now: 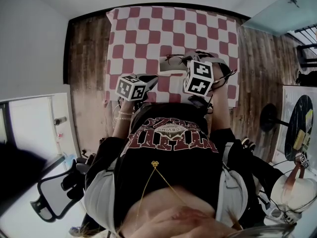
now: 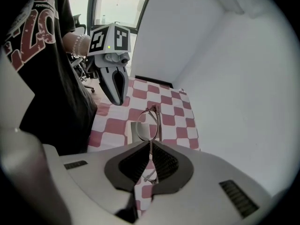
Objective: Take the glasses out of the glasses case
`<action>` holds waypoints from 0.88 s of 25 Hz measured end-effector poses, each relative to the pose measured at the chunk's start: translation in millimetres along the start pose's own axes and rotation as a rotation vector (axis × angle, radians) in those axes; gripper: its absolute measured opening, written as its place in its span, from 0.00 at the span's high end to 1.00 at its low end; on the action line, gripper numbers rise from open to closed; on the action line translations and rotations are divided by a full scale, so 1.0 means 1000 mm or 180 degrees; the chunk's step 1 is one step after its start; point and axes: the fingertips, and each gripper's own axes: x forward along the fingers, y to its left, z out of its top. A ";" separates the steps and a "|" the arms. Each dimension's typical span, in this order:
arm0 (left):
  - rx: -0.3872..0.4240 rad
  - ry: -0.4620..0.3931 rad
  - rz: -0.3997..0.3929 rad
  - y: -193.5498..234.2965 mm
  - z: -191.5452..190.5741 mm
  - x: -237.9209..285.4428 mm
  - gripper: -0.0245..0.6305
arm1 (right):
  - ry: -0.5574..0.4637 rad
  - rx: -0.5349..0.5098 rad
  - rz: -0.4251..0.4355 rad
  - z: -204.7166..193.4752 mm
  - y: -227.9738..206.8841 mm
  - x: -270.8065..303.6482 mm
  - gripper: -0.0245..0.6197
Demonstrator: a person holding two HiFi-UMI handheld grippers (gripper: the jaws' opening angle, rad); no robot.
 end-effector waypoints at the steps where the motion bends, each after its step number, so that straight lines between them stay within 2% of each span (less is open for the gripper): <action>1: -0.0004 0.0003 0.0002 0.000 -0.001 0.000 0.96 | -0.0032 -0.0012 0.0008 0.001 0.000 -0.003 0.91; 6: -0.0021 0.0025 -0.0017 -0.001 -0.005 0.002 0.96 | 0.0009 -0.0053 -0.0069 0.000 -0.004 -0.016 0.91; 14: -0.0032 0.0034 -0.0049 -0.005 -0.008 0.007 0.96 | -0.0042 0.0041 0.0000 0.004 0.000 -0.035 0.91; 22: 0.0026 -0.0141 0.0023 -0.010 0.005 0.008 0.96 | -0.0047 0.0137 0.0010 0.002 0.000 -0.046 0.91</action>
